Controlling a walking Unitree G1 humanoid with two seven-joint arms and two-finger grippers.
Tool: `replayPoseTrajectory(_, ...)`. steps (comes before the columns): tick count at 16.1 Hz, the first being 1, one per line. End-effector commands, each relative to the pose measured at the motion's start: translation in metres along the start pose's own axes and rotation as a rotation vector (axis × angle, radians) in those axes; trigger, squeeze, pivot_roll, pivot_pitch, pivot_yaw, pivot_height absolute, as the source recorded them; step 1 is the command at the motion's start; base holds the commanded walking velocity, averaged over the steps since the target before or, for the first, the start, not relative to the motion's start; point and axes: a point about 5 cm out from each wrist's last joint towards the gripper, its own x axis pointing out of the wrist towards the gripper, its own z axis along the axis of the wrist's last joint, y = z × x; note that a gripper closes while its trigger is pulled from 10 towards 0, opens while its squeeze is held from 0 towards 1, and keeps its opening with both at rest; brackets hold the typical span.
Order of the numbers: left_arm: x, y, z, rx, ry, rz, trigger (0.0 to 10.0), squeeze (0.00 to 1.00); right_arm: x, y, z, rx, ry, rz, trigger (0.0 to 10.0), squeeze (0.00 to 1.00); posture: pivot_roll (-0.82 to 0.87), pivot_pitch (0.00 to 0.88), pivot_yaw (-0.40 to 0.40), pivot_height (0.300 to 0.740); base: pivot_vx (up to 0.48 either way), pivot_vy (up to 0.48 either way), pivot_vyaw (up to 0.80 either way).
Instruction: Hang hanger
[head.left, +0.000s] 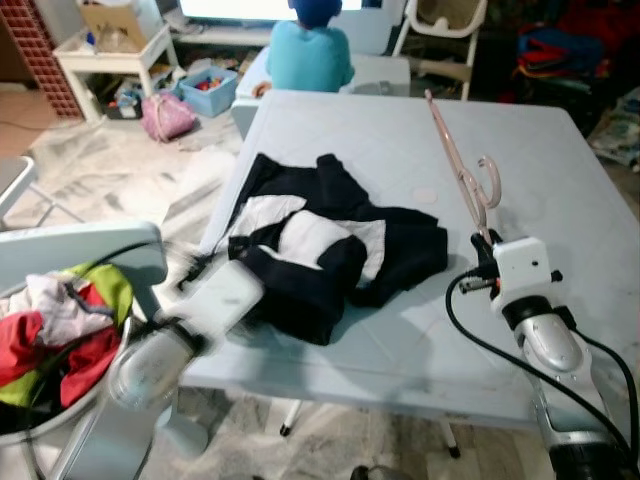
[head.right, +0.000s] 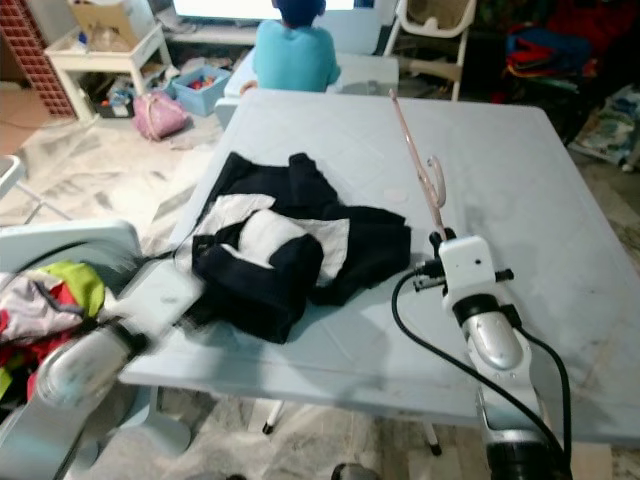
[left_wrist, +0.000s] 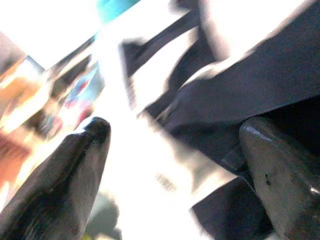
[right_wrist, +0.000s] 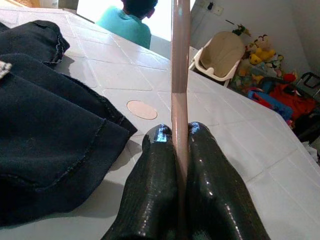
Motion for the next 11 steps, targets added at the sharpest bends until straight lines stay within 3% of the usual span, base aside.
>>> replayPoseTrajectory(1, -0.002, 0.005, -0.017, -0.085, 0.085, 0.097, 10.0, 0.00, -0.004, 0.009, -0.014, 0.039, 0.070, 0.028, 0.0, 0.00, 0.00, 0.076, 0.003, 0.740, 0.000, 0.000, 0.00)
replayPoseTrajectory(3, 0.002, 0.008, -0.038, -0.218, 0.182, 0.161, 10.0, 0.00, -0.004, 0.010, -0.014, 0.037, 0.068, 0.034, 0.0, 0.00, -0.01, 0.078, 0.001, 0.740, 0.000, 0.000, 0.00)
replayPoseTrajectory(4, 0.010, 0.009, -0.046, -0.274, 0.208, 0.163, 10.0, 0.00, -0.004, 0.007, -0.013, 0.034, 0.067, 0.028, 0.0, 0.00, -0.01, 0.078, 0.001, 0.740, 0.000, 0.000, 0.00)
replayPoseTrajectory(7, 0.041, 0.007, -0.055, -0.313, 0.268, 0.062, 10.0, 0.00, -0.007, 0.002, -0.014, 0.025, 0.071, 0.013, 0.0, 0.00, -0.04, 0.079, 0.004, 0.740, 0.000, 0.000, 0.00)
replayPoseTrajectory(10, 0.073, 0.013, -0.058, -0.357, 0.277, 0.051, 10.0, 0.00, -0.010, 0.001, -0.013, 0.023, 0.071, 0.004, 0.0, 0.00, -0.07, 0.080, 0.007, 0.740, 0.000, 0.000, 0.00)
replayPoseTrajectory(11, 0.087, 0.010, -0.056, -0.332, 0.264, 0.003, 10.0, 0.00, -0.011, 0.000, -0.013, 0.022, 0.071, 0.002, 0.0, 0.00, -0.07, 0.080, 0.007, 0.740, 0.000, 0.000, 0.00)
